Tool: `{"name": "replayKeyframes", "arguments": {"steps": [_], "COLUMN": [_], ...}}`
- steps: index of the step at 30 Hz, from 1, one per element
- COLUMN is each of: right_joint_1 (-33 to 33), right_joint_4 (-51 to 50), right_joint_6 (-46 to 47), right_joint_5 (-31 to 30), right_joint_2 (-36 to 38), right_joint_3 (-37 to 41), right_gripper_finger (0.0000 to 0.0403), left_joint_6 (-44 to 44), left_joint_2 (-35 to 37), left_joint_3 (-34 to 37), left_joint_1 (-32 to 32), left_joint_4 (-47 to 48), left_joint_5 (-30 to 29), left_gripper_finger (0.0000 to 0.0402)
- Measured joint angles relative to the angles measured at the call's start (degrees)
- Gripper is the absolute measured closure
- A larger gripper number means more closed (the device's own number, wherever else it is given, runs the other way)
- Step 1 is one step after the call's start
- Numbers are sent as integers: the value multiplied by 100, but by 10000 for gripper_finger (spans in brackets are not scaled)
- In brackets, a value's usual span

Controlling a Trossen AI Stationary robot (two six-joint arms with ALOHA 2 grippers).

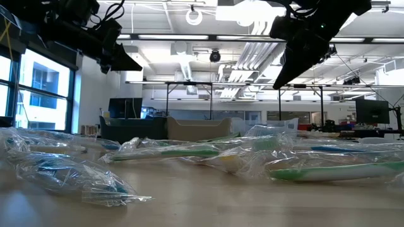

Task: Pick & Place Toothbrushes
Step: Put the green toothbrush into the transparent bin

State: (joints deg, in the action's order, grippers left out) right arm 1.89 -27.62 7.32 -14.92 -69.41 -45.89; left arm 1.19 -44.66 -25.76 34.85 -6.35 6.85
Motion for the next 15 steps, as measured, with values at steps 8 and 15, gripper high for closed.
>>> {"name": "replayKeyframes", "arguments": {"steps": [8,15], "right_joint_1": [0,0], "right_joint_4": [-290,-369], "right_joint_6": [15,41], "right_joint_5": [43,43], "right_joint_2": [0,-2], "right_joint_3": [0,0], "right_gripper_finger": [362,286], "left_joint_6": [-2,0], "left_joint_2": [1,1], "left_joint_3": [0,0], "left_joint_1": [0,0], "left_joint_4": [6,7], "left_joint_5": [7,11], "left_gripper_finger": [402,402]}}
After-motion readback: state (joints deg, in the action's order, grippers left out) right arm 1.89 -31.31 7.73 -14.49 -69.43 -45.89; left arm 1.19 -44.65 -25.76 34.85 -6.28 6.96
